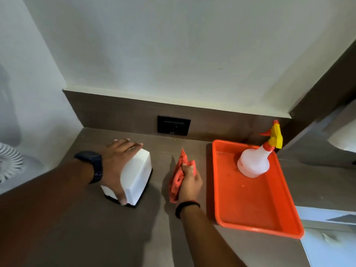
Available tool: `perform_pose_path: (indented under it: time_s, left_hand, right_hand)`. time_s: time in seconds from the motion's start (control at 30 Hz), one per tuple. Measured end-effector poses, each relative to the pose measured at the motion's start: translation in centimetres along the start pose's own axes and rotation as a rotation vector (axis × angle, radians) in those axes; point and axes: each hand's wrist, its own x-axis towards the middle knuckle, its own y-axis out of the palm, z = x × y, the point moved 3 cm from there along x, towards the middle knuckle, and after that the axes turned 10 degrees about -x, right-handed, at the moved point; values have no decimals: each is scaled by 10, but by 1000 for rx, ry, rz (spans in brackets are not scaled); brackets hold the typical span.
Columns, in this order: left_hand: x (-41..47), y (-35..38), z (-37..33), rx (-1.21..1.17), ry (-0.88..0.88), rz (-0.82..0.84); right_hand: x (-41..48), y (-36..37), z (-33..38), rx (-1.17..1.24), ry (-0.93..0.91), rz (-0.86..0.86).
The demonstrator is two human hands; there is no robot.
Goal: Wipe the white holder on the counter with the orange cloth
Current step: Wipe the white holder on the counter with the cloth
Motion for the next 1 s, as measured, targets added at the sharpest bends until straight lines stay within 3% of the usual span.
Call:
perform_pose_path:
  time_s: [0.2,0.4,0.77,1.0]
  left_hand:
    - [5,9,0,-12,-11,-242]
    - [5,9,2,-49,-4,-270]
    - [4,7,-4,-51,6,-247]
    - [4,6,-5,-62,25,-247]
  right_hand:
    - [-22,15,-47,-177,-13,225]
    - [-17,66,-47,-314,-113,368]
    - [-23,61,-71,-377,-16,329]
    - [-40,67,-61,-344,-260,287]
